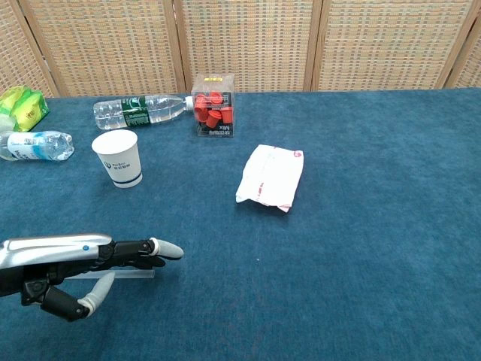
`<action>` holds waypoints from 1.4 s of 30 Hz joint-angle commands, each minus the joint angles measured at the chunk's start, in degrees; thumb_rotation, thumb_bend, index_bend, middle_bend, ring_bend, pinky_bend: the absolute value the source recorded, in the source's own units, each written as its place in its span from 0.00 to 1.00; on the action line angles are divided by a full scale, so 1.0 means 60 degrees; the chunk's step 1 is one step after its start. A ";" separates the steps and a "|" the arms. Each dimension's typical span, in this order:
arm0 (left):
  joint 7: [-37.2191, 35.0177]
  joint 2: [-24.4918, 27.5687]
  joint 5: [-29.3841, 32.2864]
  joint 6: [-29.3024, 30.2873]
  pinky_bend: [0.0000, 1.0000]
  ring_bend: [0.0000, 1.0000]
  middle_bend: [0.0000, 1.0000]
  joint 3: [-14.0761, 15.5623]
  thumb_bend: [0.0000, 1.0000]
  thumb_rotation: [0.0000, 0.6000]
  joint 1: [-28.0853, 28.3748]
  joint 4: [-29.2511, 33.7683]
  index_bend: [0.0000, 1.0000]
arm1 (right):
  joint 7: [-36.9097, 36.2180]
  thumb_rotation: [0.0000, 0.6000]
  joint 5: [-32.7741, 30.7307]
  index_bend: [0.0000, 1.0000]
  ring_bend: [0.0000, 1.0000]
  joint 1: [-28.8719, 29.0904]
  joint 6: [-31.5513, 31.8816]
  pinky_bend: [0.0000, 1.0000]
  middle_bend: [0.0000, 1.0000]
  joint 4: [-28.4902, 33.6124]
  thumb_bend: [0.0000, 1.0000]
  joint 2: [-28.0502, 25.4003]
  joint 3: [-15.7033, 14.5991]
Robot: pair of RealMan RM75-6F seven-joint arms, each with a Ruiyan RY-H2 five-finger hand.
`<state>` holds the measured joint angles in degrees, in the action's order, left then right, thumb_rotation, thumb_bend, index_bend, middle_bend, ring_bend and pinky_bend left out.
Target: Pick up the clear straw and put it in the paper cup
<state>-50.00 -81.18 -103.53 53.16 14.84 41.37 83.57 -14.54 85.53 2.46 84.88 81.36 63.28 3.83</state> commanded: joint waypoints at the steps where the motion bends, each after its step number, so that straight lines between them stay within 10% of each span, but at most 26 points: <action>1: -0.0212 0.0103 -0.0165 0.0131 0.00 0.00 0.00 0.0150 0.90 1.00 0.0099 0.0052 0.00 | 0.0002 1.00 -0.0002 0.00 0.00 0.0002 -0.0007 0.00 0.00 0.0010 0.00 -0.0004 -0.0001; 5: -0.0114 0.0131 -0.0164 0.0465 0.00 0.00 0.00 0.0157 0.89 1.00 0.0009 -0.0034 0.00 | 0.0014 1.00 -0.0006 0.00 0.00 0.0002 -0.0009 0.00 0.00 0.0014 0.00 -0.0003 -0.0001; 12: 0.2121 0.0000 0.0626 0.1415 0.00 0.00 0.00 -0.0529 0.53 1.00 -0.0787 -0.0251 0.03 | 0.0021 1.00 -0.0005 0.00 0.00 0.0005 -0.0011 0.00 0.00 0.0028 0.00 -0.0006 -0.0003; 19: 0.4825 0.0000 0.2441 0.0674 0.00 0.00 0.00 -0.1354 0.52 1.00 -0.1013 0.0255 0.24 | 0.0057 1.00 0.0038 0.00 0.00 0.0008 0.0004 0.00 0.00 0.0054 0.00 -0.0002 -0.0021; 42: 0.8679 -0.0522 0.4175 -0.0318 0.00 0.00 0.00 -0.1828 0.38 1.00 -0.1031 0.1019 0.40 | 0.0041 1.00 0.0033 0.00 0.00 0.0018 -0.0021 0.00 0.00 0.0044 0.00 -0.0005 -0.0031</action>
<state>1.06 -83.83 -79.06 51.49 3.95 35.27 89.44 -14.29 85.73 2.57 84.76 81.62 63.24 3.65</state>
